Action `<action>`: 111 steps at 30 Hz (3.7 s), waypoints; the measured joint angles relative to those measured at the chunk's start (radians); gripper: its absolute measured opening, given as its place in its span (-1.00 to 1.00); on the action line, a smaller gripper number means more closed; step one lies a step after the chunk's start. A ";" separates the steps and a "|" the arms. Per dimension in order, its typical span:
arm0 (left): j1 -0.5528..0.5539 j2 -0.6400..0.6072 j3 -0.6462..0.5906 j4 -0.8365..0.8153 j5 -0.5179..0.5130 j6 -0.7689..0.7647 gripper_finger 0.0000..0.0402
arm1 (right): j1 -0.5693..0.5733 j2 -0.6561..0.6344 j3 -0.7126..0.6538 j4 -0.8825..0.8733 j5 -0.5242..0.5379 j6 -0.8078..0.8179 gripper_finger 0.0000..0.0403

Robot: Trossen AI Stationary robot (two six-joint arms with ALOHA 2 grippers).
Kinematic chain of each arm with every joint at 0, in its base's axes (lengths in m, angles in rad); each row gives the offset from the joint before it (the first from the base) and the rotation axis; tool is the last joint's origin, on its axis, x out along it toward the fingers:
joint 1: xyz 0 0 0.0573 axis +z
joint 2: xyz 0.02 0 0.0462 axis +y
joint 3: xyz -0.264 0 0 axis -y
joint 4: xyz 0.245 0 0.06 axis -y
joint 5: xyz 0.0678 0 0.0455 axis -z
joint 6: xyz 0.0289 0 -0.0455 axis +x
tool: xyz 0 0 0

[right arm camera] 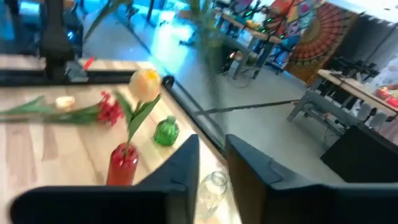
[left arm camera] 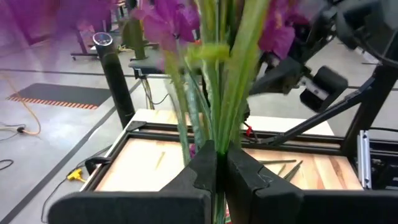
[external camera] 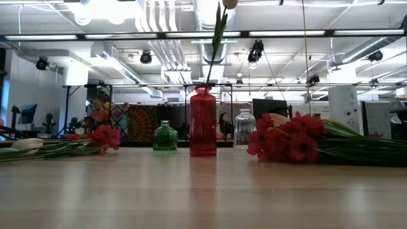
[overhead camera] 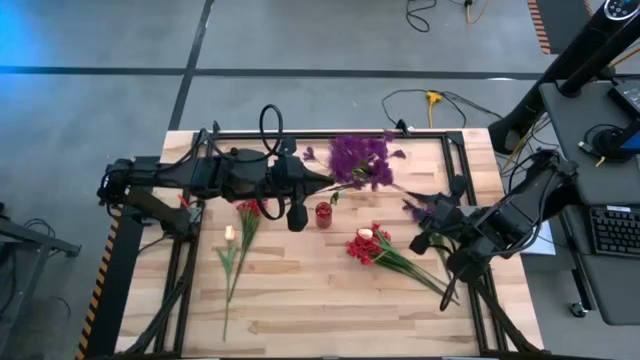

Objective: Sort flowers into vase by color
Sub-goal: Put the purple flowers into the transparent vase

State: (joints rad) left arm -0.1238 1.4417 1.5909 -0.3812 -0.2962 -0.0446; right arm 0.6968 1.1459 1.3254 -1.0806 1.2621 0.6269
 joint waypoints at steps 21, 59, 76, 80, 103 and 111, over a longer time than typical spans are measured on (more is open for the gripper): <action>-0.078 0.054 -0.003 0.009 0.000 -0.001 -1.00 | -0.090 0.021 0.045 0.332 -0.245 -0.551 0.35; -0.117 0.092 -0.003 0.009 -0.112 0.047 -1.00 | -0.184 0.005 0.055 0.485 -0.504 -0.713 -0.87; -0.117 0.038 -0.003 -0.221 -0.301 -0.018 -1.00 | -0.184 -0.027 0.055 0.402 -0.502 -0.623 -0.90; -0.117 0.026 -0.003 -0.236 -0.315 -0.025 -1.00 | -0.184 -0.030 0.055 0.396 -0.498 -0.619 -0.90; -0.168 -0.050 -0.003 -0.505 -0.375 -0.209 -1.00 | -0.184 -0.113 0.055 0.271 -0.367 -0.452 -0.90; -0.236 -0.051 -0.003 -0.610 -0.373 -0.310 -1.00 | -0.184 -0.131 0.055 0.121 -0.346 -0.246 -0.90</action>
State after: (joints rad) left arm -0.3596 1.3911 1.5883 -0.9910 -0.6691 -0.3549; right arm 0.5125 1.0150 1.3804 -0.9593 0.9165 0.3808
